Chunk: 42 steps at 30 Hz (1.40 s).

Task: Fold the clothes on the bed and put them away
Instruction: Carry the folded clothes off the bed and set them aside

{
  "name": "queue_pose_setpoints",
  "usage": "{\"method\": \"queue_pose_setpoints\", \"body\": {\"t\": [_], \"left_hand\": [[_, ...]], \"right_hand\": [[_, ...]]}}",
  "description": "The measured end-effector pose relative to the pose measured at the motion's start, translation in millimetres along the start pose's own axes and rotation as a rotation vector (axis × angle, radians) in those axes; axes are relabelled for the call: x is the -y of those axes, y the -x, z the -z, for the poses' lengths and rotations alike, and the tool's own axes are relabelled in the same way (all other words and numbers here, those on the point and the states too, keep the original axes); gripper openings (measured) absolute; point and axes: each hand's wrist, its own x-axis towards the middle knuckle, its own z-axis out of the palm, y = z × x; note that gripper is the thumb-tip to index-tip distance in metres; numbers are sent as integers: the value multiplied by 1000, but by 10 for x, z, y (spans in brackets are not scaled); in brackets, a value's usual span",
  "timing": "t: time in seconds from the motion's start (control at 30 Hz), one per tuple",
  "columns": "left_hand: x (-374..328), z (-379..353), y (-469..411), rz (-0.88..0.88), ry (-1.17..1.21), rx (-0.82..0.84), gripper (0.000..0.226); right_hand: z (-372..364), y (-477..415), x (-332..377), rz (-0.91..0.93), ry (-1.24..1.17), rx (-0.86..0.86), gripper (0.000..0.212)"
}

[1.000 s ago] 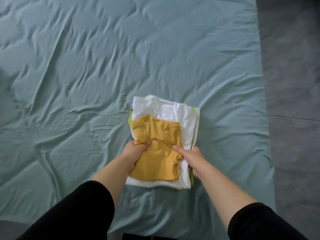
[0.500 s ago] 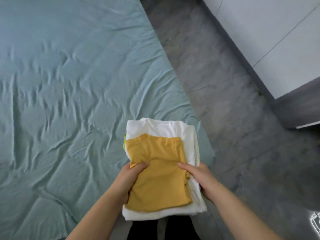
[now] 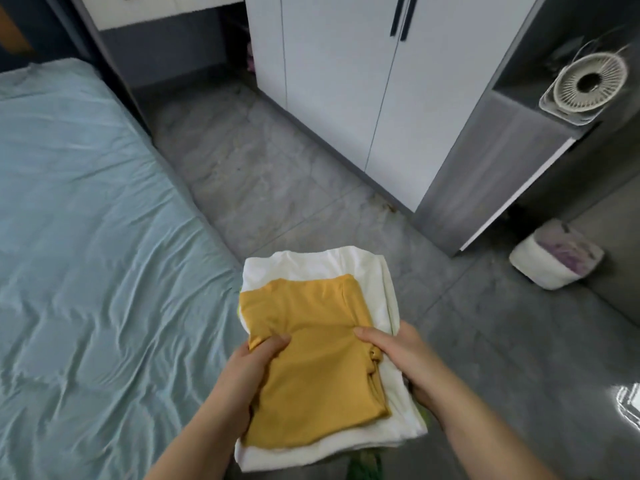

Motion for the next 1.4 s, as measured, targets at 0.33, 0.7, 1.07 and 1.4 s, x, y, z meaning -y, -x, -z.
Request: {"method": "queue_pose_setpoints", "body": {"t": [0.33,0.7,1.07,1.4], "left_hand": [[-718,-1149,-350,-46,23,-3,27],[-2357,-1359,-1903,-139,90,1,28],[-3956,-830,-3097,-179,227,-202,24],[-5381,-447,-4437,-172,413,-349,30]], "right_hand": [[1030,-614,711,52,-15,2,27],[986,-2417,2299,126,38,106,30],[73,-4355,3962,124,230,351,39],[-797,-6341,5387,132,363,600,37]]}}
